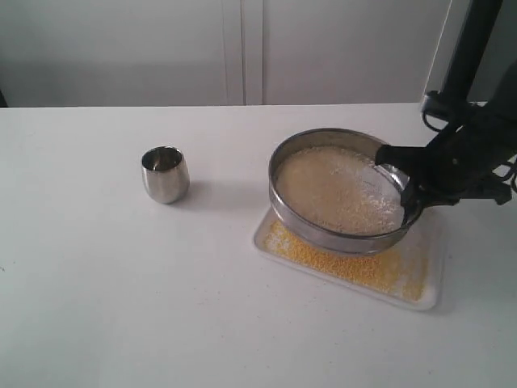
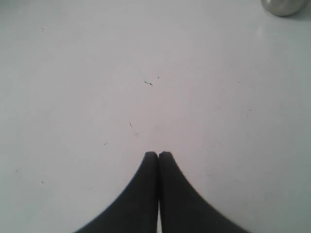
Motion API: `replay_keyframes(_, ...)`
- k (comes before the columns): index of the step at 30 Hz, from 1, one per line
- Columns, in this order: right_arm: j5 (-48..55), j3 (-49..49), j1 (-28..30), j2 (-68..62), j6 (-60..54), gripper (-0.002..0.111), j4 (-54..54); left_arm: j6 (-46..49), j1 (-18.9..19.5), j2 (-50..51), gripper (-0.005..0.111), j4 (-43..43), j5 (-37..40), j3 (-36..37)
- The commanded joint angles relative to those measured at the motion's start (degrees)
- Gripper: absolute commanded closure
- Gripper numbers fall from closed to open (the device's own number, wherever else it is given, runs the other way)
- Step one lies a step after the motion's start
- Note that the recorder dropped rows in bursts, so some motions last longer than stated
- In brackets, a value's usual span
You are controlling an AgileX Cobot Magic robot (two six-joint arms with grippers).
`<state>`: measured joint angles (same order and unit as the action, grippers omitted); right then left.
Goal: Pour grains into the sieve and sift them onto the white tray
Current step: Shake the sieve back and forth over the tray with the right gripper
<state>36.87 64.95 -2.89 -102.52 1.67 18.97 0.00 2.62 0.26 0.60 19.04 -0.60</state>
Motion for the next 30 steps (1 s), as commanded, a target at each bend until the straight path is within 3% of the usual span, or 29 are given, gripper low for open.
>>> replay_keyframes(1,3.0,-1.9,3.4,4.8,-0.2,0.108,-5.1,0.0,0.2,-0.3,0.107,-0.6,0.2,0.6)
replay_keyframes(4,-4.2,-2.9,2.9,5.7,0.1,0.108,-0.2,0.0,0.2,-0.3,0.107,-0.6,0.2,0.6)
replay_keyframes(6,-3.3,-1.3,0.8,2.9,-1.7,0.108,3.3,0.0,0.2,-0.3,0.107,-0.6,0.2,0.6)
replay_keyframes(9,4.3,0.7,0.3,0.3,-0.9,0.108,-2.1,0.0,0.2,-0.3,0.107,-0.6,0.2,0.6)
replay_keyframes(12,2.0,-3.0,2.8,5.2,1.5,0.108,-7.7,0.0,0.2,-0.3,0.107,-0.6,0.2,0.6)
replay_keyframes(17,-5.2,-2.1,0.5,2.7,-1.7,0.108,4.1,0.0,0.2,-0.3,0.107,-0.6,0.2,0.6)
replay_keyframes(20,2.5,1.0,-0.5,-0.4,-1.0,0.108,-0.9,0.0,0.2,-0.3,0.107,-0.6,0.2,0.6)
replay_keyframes(23,2.6,-1.4,2.0,3.4,3.2,0.108,-10.1,0.0,0.2,-0.3,0.107,-0.6,0.2,0.6)
replay_keyframes(27,-5.3,-2.1,1.6,3.9,2.2,0.108,-1.4,0.0,0.2,-0.3,0.107,-0.6,0.2,0.6)
replay_keyframes(30,0.7,0.9,-0.9,-0.7,-0.9,0.108,0.4,0.0,0.2,-0.3,0.107,-0.6,0.2,0.6)
